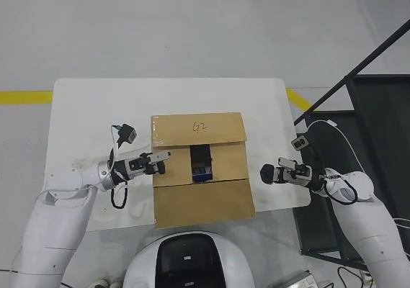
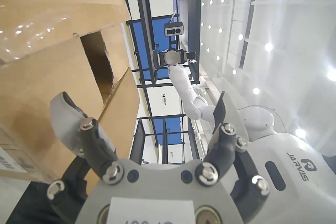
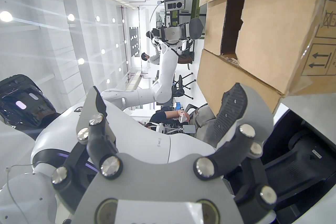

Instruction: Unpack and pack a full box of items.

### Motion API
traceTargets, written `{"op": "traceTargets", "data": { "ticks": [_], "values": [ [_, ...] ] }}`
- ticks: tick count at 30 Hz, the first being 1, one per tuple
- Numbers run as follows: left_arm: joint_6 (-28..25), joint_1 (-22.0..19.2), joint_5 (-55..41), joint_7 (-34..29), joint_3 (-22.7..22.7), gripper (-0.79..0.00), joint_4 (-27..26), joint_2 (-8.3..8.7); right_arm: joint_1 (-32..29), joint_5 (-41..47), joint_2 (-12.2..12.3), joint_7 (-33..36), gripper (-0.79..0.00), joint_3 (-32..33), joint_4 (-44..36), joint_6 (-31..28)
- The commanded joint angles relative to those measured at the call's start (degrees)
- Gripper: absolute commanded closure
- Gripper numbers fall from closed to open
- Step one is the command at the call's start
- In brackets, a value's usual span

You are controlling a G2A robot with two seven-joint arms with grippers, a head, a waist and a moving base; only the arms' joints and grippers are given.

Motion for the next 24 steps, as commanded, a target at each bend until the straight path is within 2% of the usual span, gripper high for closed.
{"op": "traceTargets", "data": {
  "ticks": [1,13,24],
  "values": [
    [-0.4,-0.4,-0.7,0.4,0.2,-0.785,1.8,0.00,0.0,0.0,0.0,0.0,-0.785,0.0,0.0,0.0],
    [-2.1,-4.7,-3.0,3.7,1.5,-0.785,7.3,-0.14,0.0,0.0,0.0,0.0,-0.785,0.0,0.0,0.0],
    [-4.7,-13.9,-9.7,4.5,5.4,-0.785,12.8,-1.54,0.0,0.0,0.0,0.0,-0.785,0.0,0.0,0.0]
  ]
}}
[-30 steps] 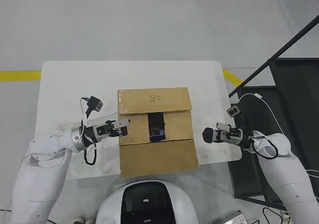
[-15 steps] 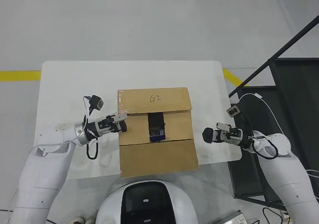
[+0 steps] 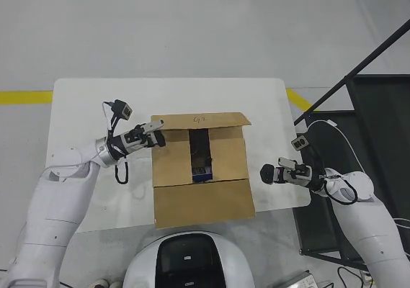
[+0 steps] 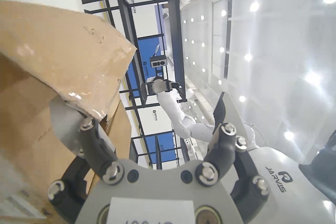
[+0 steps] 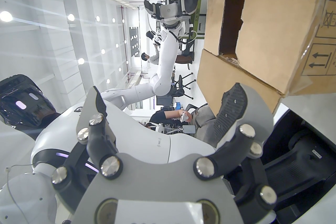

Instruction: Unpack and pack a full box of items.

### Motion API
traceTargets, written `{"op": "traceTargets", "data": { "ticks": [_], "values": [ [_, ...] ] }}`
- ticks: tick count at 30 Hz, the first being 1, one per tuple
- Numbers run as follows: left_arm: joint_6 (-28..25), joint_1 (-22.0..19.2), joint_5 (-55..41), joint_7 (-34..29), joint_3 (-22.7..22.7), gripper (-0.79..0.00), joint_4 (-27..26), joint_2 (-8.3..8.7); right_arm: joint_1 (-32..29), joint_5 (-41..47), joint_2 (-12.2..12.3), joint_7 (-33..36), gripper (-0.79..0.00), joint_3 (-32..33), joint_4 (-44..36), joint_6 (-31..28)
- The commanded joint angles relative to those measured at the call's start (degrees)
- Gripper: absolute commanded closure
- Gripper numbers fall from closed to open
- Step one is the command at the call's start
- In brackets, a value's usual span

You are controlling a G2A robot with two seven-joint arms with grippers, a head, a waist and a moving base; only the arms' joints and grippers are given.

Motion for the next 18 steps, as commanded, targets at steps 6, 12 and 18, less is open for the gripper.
{"op": "traceTargets", "data": {
  "ticks": [6,12,18],
  "values": [
    [-0.6,-9.0,-5.2,2.1,4.2,-0.785,8.7,-1.91,0.0,0.0,0.0,0.0,-0.785,0.0,0.0,0.0],
    [-2.7,-17.1,-6.6,5.1,8.8,-0.785,19.9,-4.30,0.0,0.0,0.0,0.0,-0.785,0.0,0.0,0.0],
    [-5.6,-23.0,-8.1,8.2,12.0,-0.785,29.5,-6.69,0.0,0.0,0.0,0.0,-0.785,0.0,0.0,0.0]
  ]
}}
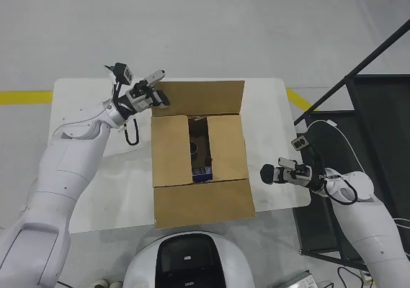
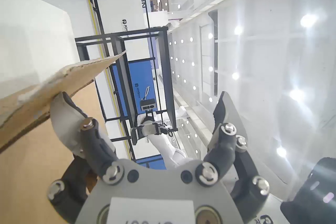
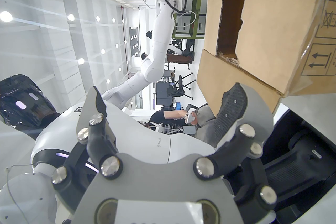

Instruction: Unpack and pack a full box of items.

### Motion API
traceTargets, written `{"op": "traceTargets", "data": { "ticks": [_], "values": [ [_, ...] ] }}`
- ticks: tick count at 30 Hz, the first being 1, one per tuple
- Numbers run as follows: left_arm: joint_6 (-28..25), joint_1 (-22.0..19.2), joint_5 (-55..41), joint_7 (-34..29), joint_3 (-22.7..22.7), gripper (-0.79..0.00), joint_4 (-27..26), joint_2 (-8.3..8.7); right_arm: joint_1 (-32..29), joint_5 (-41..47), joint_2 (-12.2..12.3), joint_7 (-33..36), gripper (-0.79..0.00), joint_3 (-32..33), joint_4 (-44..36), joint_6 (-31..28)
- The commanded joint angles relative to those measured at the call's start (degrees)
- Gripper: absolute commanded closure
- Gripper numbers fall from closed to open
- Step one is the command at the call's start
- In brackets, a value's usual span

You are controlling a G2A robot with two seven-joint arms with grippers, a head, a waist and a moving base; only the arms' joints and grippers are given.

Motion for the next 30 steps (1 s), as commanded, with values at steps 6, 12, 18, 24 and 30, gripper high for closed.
{"op": "traceTargets", "data": {
  "ticks": [6,12,18,24,30],
  "values": [
    [0.2,-5.9,2.8,5.7,3.4,-0.785,10.7,-2.42,0.0,0.0,0.0,0.0,-0.785,0.0,0.0,0.0],
    [0.4,-9.1,9.8,9.2,6.9,-0.785,17.0,-4.05,0.0,0.0,0.0,0.0,-0.785,0.0,0.0,0.0],
    [2.8,-11.6,19.1,11.5,10.5,-0.785,21.2,-5.09,0.0,0.0,0.0,0.0,-0.785,0.0,0.0,0.0],
    [2.3,-12.9,24.5,7.6,12.3,-0.785,23.9,-5.30,0.0,0.0,0.0,0.0,-0.785,0.0,0.0,0.0],
    [-4.0,-14.0,24.1,3.2,10.7,-0.785,26.5,-4.23,0.0,0.0,0.0,0.0,-0.785,0.0,0.0,0.0]
  ]
}}
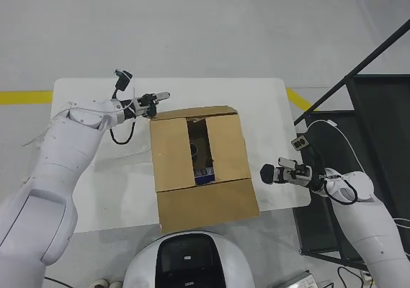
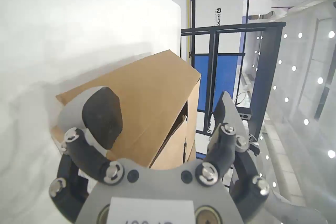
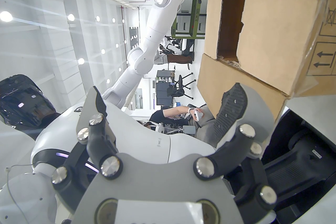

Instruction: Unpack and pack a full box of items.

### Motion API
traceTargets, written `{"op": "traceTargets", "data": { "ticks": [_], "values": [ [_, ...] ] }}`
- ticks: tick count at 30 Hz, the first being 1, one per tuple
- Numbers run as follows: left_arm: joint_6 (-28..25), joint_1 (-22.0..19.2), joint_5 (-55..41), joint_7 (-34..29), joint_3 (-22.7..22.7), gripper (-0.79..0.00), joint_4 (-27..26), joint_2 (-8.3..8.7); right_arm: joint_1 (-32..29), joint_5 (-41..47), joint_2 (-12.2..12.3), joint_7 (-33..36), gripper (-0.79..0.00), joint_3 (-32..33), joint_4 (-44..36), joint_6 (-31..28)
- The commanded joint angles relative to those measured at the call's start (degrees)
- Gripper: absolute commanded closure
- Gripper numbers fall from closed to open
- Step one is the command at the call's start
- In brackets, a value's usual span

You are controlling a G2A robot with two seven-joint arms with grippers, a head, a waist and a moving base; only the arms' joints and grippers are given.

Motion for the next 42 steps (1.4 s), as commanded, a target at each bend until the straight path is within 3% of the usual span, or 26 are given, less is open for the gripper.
{"op": "traceTargets", "data": {
  "ticks": [1,8,13,16,23,26,28,33,42],
  "values": [
    [-2.9,-0.6,-1.0,-0.5,-1.2,-0.785,0.6,0.64,0.0,0.0,0.0,0.0,-0.785,0.0,0.0,0.0],
    [-12.7,-1.7,-6.4,-4.4,-7.1,-0.785,0.2,4.31,0.4,-3.0,-0.1,-3.0,-0.785,-0.8,-3.5,0.8],
    [-16.3,1.3,-11.3,-12.9,-12.2,-0.785,-6.4,8.04,2.2,-9.9,-0.4,-9.3,-0.785,-3.5,-10.6,3.3],
    [-12.1,7.0,-12.9,-17.1,-15.2,-0.785,-17.9,10.85,4.1,-15.8,-0.7,-13.3,-0.785,-6.8,-13.9,5.7],
    [0.8,29.3,-16.9,-30.0,-28.8,-0.785,-53.3,18.23,9.4,-32.6,-1.9,-21.7,-0.785,-17.3,-16.9,10.3],
    [4.8,36.9,-17.9,-34.0,-33.3,-0.785,-63.8,20.02,11.7,-37.5,-2.7,-24.9,-0.785,-21.7,-16.4,11.9],
    [6.3,40.4,-19.3,-35.5,-35.4,-0.785,-68.1,20.80,13.2,-38.6,-3.3,-26.5,-0.785,-24.3,-15.4,12.8],
    [8.1,44.7,-20.1,-37.3,-38.0,-0.785,-71.4,22.26,15.3,-39.9,-4.0,-28.9,-0.785,-26.9,-13.9,13.3],
    [8.1,44.8,-20.3,-37.3,-38.2,-0.785,-71.4,22.32,15.3,-39.9,-4.0,-28.9,-0.785,-26.9,-13.9,13.3]
  ]
}}
